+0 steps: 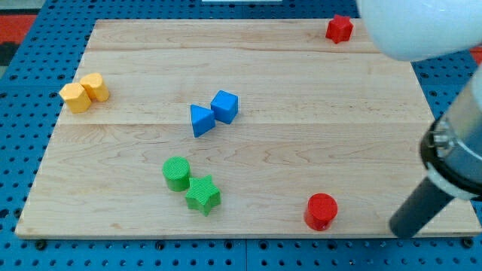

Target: Push the red circle into the red star

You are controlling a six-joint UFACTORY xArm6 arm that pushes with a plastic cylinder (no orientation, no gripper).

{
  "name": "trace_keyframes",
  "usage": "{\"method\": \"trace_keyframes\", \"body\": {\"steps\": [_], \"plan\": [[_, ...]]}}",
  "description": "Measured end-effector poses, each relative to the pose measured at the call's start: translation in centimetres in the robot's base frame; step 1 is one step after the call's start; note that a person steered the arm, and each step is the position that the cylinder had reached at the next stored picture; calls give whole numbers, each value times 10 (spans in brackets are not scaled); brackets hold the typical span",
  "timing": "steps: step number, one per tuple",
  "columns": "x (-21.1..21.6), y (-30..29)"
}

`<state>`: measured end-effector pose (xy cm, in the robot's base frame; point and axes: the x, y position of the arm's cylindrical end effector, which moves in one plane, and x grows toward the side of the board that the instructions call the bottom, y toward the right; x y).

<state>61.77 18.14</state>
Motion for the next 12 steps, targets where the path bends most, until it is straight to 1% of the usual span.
{"method": "trace_keyframes", "body": {"steps": [2, 3, 4, 7, 8, 9, 10, 11, 12], "plan": [[0, -120], [-26, -126], [-64, -125], [-157, -173], [-231, -118], [-279, -47], [-230, -79], [-225, -35], [-279, -31]]}}
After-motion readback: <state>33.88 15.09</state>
